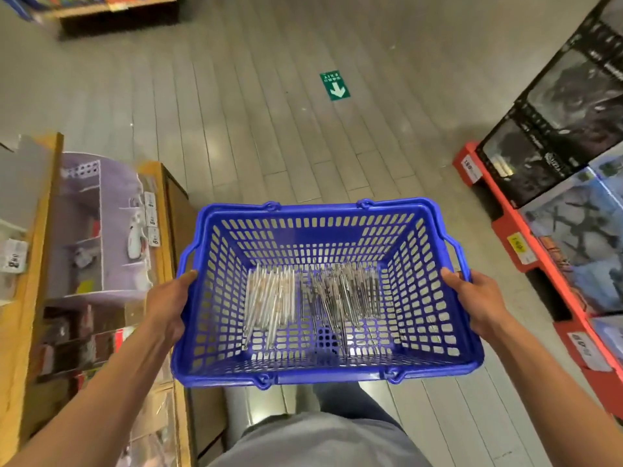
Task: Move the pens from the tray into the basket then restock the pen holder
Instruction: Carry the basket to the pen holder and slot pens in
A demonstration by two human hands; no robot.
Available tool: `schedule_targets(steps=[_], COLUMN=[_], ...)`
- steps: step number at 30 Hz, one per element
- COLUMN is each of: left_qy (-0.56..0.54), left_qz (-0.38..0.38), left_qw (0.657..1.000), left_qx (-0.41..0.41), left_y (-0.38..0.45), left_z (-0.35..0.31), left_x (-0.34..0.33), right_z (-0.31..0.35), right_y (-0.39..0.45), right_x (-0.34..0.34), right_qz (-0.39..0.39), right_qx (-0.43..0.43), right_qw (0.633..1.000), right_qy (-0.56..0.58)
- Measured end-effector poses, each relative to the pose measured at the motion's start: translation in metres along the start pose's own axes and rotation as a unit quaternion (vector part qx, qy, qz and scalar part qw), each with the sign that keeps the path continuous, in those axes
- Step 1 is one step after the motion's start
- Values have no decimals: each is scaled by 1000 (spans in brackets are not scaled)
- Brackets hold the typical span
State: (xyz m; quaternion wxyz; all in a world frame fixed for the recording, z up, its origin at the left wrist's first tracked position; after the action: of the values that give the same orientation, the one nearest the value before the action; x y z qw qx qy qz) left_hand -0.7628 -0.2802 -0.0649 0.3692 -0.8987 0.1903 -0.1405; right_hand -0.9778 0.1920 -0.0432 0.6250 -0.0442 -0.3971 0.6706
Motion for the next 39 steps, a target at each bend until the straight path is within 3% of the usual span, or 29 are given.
schedule_targets(steps=[14,28,39], left_qy=[-71,-103,-101], left_qz=[-80,-75,-136], left_qw=[994,992,985], left_qx=[0,3,-6], left_y=[113,274,397], left_z=[-151,-358,-498], left_x=[-91,-175,-239], right_z=[240,463,635], right_y=[177,315,447], right_x=[-90,-220,-343], right_qz=[78,74,129], right_qx=[41,74,83], right_qw=[995,991,983], right_qy=[-49,-82,-97])
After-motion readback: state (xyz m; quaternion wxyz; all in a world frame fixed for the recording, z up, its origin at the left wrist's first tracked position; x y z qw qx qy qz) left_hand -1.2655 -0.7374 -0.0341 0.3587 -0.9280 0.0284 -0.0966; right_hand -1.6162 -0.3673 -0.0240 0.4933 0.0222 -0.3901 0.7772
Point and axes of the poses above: each hand's wrist, its own y-axis towards the middle knuckle, its own x-axis out of the back of the hand, z = x × y, the point moved 4 cm from there along y, towards the middle knuckle, and after that the axes turned 9 degrees about -y, right-handed, at the moved point
